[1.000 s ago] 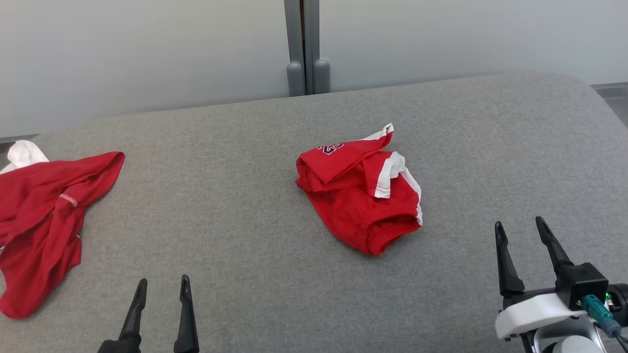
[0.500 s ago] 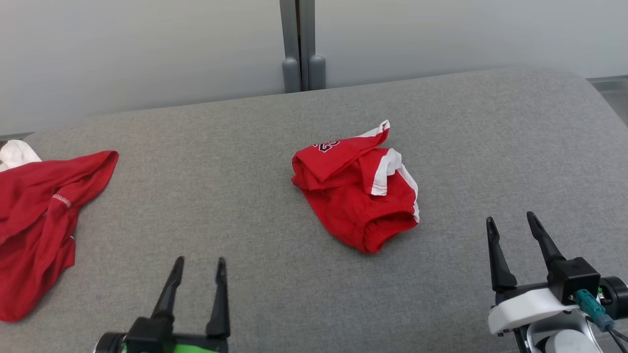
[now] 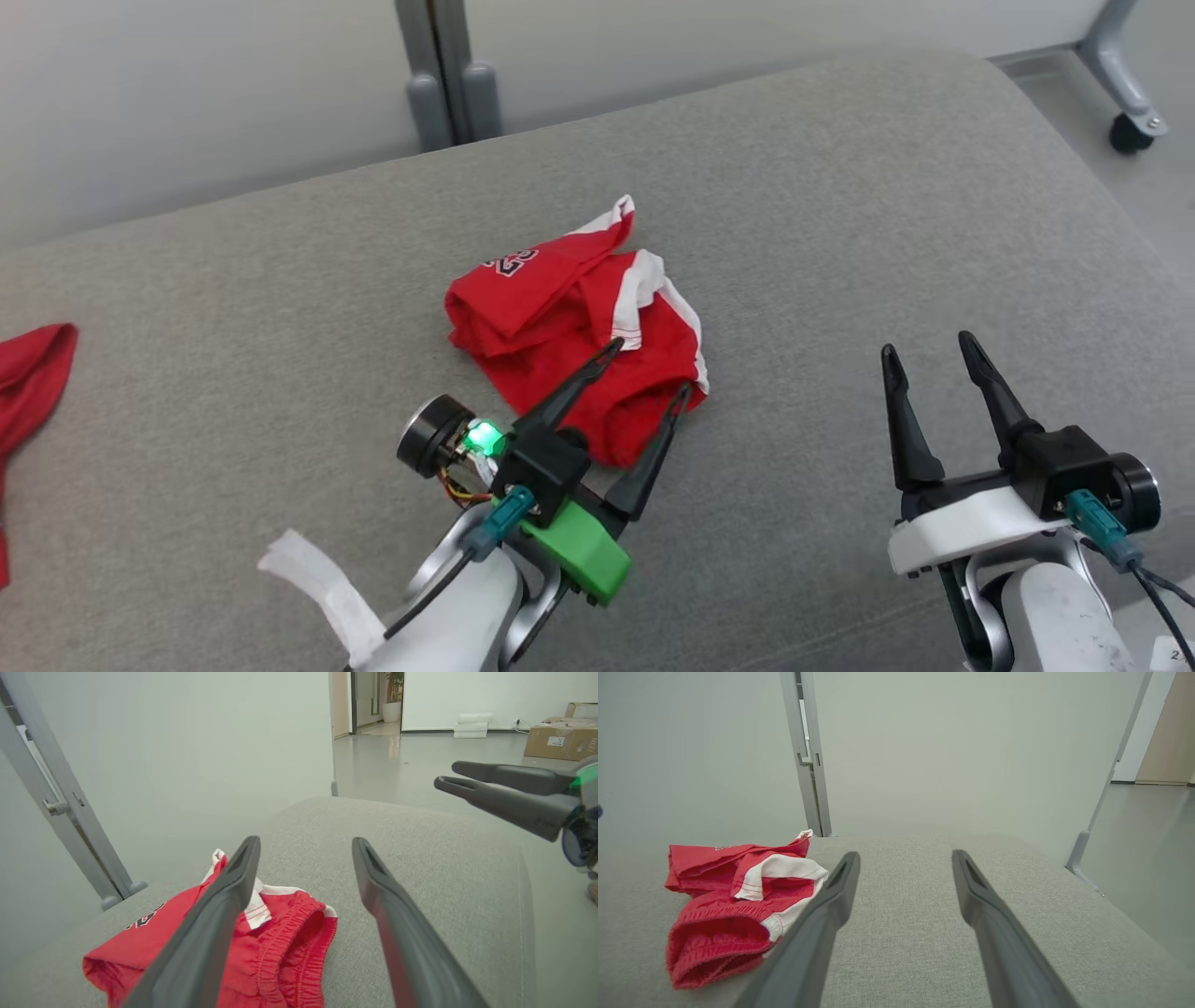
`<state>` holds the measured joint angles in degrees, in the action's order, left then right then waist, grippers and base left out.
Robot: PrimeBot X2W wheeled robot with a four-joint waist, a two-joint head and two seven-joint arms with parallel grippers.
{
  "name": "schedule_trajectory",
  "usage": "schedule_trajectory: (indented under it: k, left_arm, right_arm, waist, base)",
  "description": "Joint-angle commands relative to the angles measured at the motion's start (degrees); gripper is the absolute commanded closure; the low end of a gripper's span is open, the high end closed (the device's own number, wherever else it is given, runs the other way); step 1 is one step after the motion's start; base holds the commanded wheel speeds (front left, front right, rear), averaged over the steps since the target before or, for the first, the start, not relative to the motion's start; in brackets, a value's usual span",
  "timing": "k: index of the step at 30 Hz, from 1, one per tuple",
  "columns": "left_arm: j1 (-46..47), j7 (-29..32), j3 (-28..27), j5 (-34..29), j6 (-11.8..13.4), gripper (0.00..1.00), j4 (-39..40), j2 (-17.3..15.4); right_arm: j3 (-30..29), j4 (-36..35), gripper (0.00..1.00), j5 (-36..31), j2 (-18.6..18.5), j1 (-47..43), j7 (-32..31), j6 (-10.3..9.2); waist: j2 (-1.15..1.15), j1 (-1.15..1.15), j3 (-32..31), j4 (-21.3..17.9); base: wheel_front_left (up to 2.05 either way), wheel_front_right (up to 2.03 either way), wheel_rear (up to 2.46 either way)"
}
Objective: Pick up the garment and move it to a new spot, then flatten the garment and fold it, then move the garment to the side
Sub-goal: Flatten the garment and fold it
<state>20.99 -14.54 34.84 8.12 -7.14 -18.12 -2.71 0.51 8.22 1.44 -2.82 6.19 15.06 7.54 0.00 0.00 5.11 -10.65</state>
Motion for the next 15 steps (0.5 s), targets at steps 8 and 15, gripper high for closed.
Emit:
schedule_trajectory:
  k: [8,15]
  left_arm:
    - [7.8,3.6,4.0,2.6,0.0,0.0,-10.8,-0.4]
    - [11.0,8.6,2.5,1.6,4.4,0.0,-19.3,-1.7]
  right_arm:
    - [0.1,0.0,0.0,2.6,-0.1,-1.1,0.2,-0.09]
    - [-0.7,-0.3,0.0,3.0,-0.1,-2.4,0.2,-0.09]
  waist:
    - [0.0,0.0,4.1,-15.2]
    - [0.0,0.0,4.1,-17.4]
  base:
    - [0.0,0.0,0.0]
    - [0.0,0.0,0.0]
